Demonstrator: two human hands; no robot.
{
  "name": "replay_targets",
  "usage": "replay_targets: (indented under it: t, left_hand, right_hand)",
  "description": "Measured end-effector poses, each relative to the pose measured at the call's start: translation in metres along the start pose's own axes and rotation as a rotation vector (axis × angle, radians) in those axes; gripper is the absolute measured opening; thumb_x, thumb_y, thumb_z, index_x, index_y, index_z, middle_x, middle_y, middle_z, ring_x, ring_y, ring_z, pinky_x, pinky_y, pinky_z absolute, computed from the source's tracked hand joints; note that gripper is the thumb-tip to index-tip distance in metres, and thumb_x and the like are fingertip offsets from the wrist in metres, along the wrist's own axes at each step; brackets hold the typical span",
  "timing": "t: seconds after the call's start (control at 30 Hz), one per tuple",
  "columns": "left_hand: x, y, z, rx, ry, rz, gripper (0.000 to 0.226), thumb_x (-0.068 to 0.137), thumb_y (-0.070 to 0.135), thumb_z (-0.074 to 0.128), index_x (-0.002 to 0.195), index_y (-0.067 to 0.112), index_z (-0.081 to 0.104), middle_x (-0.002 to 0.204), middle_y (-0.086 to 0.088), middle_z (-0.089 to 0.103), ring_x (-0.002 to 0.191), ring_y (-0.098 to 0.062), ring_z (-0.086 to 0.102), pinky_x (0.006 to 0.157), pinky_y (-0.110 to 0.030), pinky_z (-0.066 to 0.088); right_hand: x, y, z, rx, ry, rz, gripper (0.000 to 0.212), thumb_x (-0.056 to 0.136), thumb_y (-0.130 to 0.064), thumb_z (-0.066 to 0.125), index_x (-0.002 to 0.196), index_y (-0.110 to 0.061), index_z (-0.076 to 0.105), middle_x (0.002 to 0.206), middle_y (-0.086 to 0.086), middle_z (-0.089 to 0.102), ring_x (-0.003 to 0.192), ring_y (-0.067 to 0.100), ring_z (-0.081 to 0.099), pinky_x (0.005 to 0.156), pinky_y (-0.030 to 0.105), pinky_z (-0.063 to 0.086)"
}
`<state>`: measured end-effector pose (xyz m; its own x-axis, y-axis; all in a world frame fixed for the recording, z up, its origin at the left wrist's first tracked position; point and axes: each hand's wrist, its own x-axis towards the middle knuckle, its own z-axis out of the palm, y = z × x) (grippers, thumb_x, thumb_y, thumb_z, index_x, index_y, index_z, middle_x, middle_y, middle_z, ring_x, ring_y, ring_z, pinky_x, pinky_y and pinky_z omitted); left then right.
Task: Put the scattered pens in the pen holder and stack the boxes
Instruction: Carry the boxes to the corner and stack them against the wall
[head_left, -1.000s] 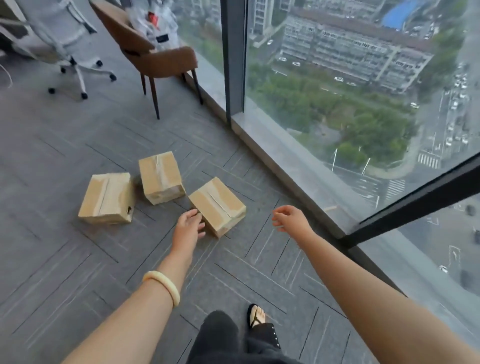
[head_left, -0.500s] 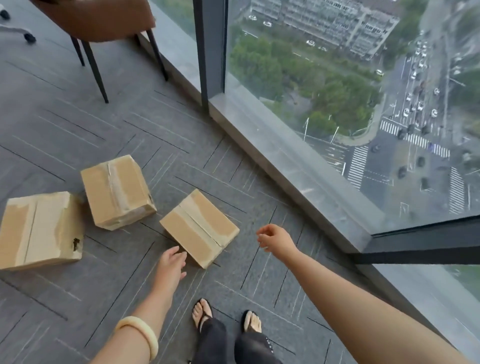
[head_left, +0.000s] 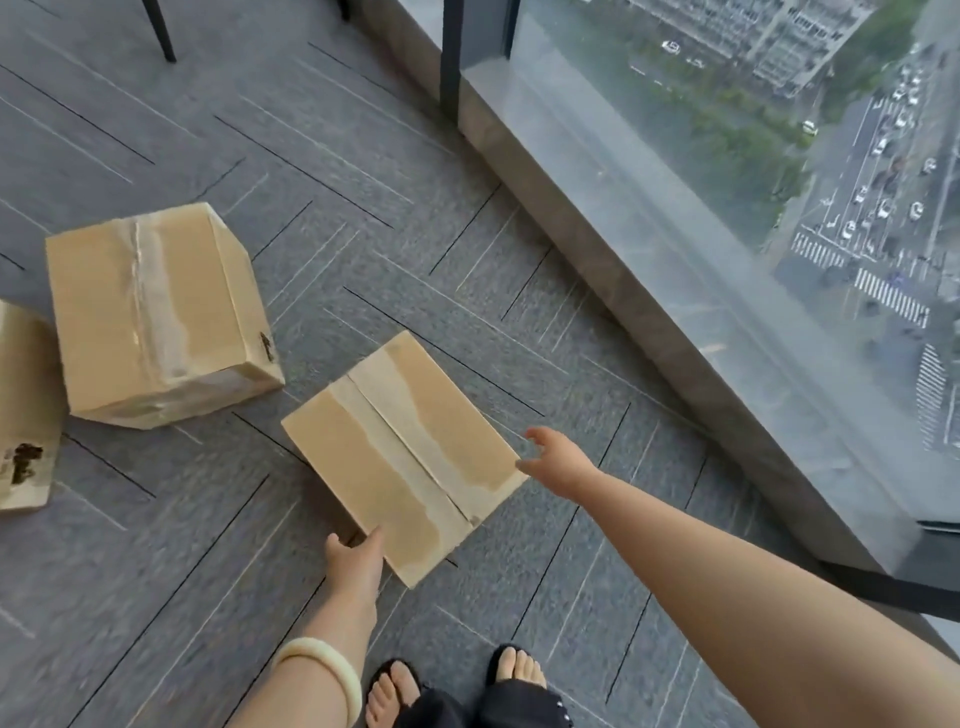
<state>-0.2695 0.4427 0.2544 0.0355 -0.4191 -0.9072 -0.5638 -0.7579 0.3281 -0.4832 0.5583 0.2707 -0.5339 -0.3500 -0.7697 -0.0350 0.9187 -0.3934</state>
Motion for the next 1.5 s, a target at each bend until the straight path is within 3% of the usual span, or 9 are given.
replay_targets:
  t: [0.2,0.33,0.47,0.57,0.67,0.77,1.17,1.3,1.5]
  left_hand:
    - [0.067,-0.018,0.022,-0.090,-0.057,-0.145,0.085,0.087,0.040,0.060,0.151,0.022,0.008,0.158,-0.006,0.018,0.140,-0.038,0.026,0.106,-0.057,0.032]
    - [0.088,-0.027,0.028,-0.163,-0.151,-0.186,0.077,0.075,0.051,0.067,0.140,0.025,0.033,0.139,-0.011,0.047,0.120,-0.038,0.049,0.090,-0.059,0.044]
    - [0.071,-0.023,0.025,-0.170,-0.077,-0.043,0.058,0.091,0.031,0.055,0.142,0.027,0.027,0.132,-0.005,0.047,0.111,-0.032,0.050,0.086,-0.053,0.042]
    - [0.048,-0.004,0.015,-0.121,-0.092,0.052,0.062,0.093,0.026,0.053,0.144,0.040,0.022,0.143,-0.003,0.044,0.124,-0.036,0.047,0.096,-0.065,0.038]
    - [0.012,0.022,0.006,-0.057,-0.154,0.107,0.066,0.095,0.017,0.051,0.144,0.046,0.019,0.143,0.001,0.045,0.124,-0.034,0.048,0.093,-0.064,0.041]
    - [-0.045,0.045,0.003,0.044,-0.203,0.171,0.067,0.096,0.014,0.048,0.143,0.050,0.018,0.141,0.003,0.046,0.122,-0.033,0.049,0.090,-0.059,0.043]
    - [-0.317,0.109,0.032,0.432,-0.403,0.479,0.057,0.095,0.018,0.051,0.146,0.026,0.028,0.140,0.001,0.049,0.127,-0.026,0.047,0.108,-0.046,0.036]
    - [-0.399,0.103,0.061,0.611,-0.525,0.560,0.053,0.095,0.011,0.048,0.145,0.023,0.033,0.140,-0.003,0.050,0.127,-0.026,0.047,0.109,-0.043,0.035]
    - [-0.515,0.042,0.109,0.884,-0.694,0.635,0.051,0.096,0.010,0.047,0.142,0.025,0.035,0.131,-0.006,0.055,0.120,-0.031,0.052,0.104,-0.052,0.041]
  right_hand:
    - [0.068,0.014,0.042,-0.035,-0.074,0.025,0.076,0.088,-0.022,0.061,0.149,-0.013,0.018,0.153,0.008,0.029,0.138,0.027,0.035,0.109,0.039,0.033]
    - [0.082,0.026,0.058,0.030,-0.132,0.085,0.065,0.087,-0.017,0.062,0.142,-0.006,0.029,0.142,0.011,0.043,0.128,0.029,0.044,0.108,0.041,0.038]
    - [0.074,0.026,0.058,0.143,-0.068,0.080,0.063,0.086,-0.019,0.062,0.141,-0.009,0.033,0.139,0.009,0.045,0.125,0.030,0.047,0.107,0.046,0.039]
    - [0.051,0.021,0.041,0.222,-0.014,0.086,0.063,0.084,-0.017,0.062,0.140,-0.012,0.034,0.139,0.010,0.044,0.119,0.029,0.050,0.099,0.043,0.046]
    - [0.011,0.014,0.012,0.343,0.020,0.117,0.057,0.088,-0.015,0.058,0.138,-0.015,0.032,0.133,0.012,0.047,0.104,0.025,0.052,0.075,0.031,0.052]
    - [-0.045,0.011,-0.022,0.451,0.045,0.169,0.052,0.090,-0.020,0.055,0.136,-0.018,0.032,0.130,0.010,0.048,0.108,0.028,0.054,0.089,0.044,0.051]
    - [-0.313,0.038,-0.162,0.957,0.314,0.204,0.056,0.083,-0.017,0.053,0.135,-0.022,0.033,0.132,0.000,0.047,0.114,0.025,0.053,0.092,0.042,0.048]
    - [-0.400,0.076,-0.186,1.137,0.445,0.219,0.056,0.084,-0.016,0.055,0.136,-0.020,0.033,0.131,0.002,0.050,0.116,0.026,0.053,0.081,0.035,0.044]
    - [-0.524,0.164,-0.181,1.283,0.596,0.323,0.050,0.083,-0.019,0.055,0.132,-0.017,0.044,0.125,0.005,0.058,0.112,0.024,0.057,0.096,0.044,0.050]
